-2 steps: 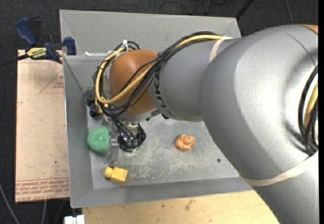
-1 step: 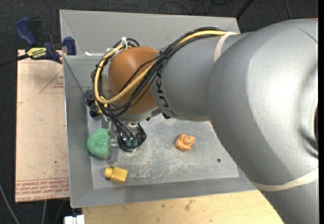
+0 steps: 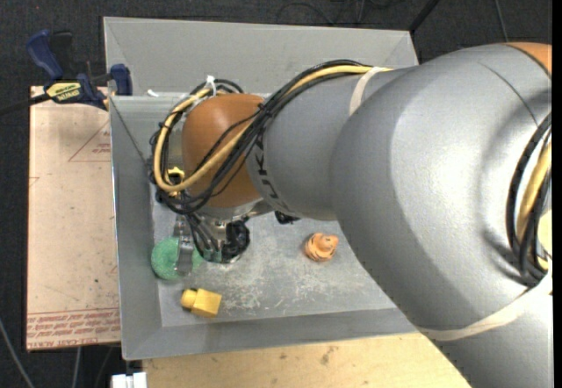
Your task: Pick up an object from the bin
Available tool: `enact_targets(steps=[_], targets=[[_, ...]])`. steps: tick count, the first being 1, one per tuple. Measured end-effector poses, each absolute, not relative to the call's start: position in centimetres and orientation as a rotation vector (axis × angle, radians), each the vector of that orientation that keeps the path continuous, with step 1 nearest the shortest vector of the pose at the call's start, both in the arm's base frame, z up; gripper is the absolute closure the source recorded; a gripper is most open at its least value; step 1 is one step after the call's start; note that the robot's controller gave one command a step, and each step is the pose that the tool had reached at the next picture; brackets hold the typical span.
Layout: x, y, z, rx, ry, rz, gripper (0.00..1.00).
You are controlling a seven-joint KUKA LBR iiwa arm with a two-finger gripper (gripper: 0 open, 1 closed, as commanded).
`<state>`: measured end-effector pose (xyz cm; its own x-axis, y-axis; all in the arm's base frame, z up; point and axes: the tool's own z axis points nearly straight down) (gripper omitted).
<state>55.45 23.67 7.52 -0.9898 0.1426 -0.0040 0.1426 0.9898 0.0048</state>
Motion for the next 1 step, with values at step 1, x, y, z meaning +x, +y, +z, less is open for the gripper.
enact_targets(steps=[1], targets=[[55.45, 23.66, 7.52, 0.225, 3.129, 0.007, 1.0]])
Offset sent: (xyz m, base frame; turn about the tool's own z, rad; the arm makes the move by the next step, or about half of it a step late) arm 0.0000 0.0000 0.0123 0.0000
